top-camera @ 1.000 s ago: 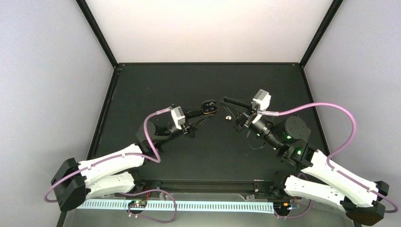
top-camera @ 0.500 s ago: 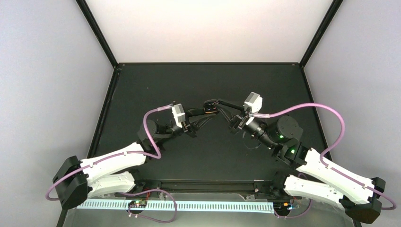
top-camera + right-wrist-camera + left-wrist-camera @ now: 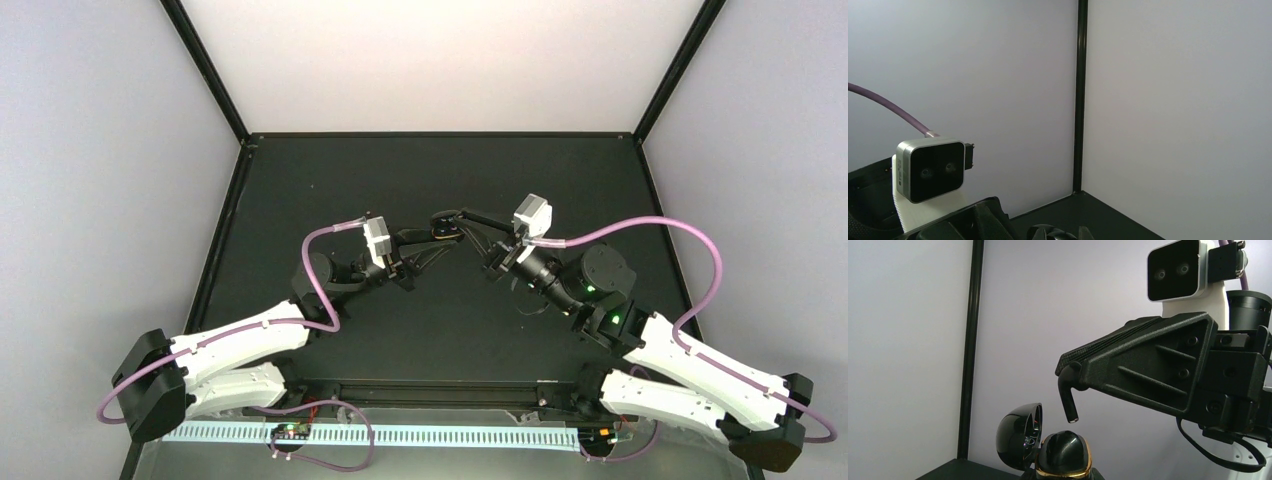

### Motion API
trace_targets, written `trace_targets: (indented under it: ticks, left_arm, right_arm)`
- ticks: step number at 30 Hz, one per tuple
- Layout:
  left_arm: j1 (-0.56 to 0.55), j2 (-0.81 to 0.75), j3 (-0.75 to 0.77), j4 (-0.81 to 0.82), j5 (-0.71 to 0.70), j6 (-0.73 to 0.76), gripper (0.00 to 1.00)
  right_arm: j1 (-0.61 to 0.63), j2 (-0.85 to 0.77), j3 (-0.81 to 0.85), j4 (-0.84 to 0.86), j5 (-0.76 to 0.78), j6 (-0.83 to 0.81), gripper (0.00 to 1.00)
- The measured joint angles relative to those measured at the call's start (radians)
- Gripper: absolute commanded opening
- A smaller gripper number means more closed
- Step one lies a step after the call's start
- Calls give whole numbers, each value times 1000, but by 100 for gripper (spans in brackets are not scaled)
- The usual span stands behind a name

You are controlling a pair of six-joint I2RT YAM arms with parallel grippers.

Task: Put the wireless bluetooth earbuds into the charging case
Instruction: Place the earbud in the charging case.

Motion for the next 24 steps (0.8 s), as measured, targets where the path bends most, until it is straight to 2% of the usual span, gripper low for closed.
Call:
trace_targets:
  ticks: [24]
  left_arm:
    - [0, -14, 0, -13, -1, -21, 2]
  right_arm:
    - [0, 11, -13, 0, 25, -3, 1]
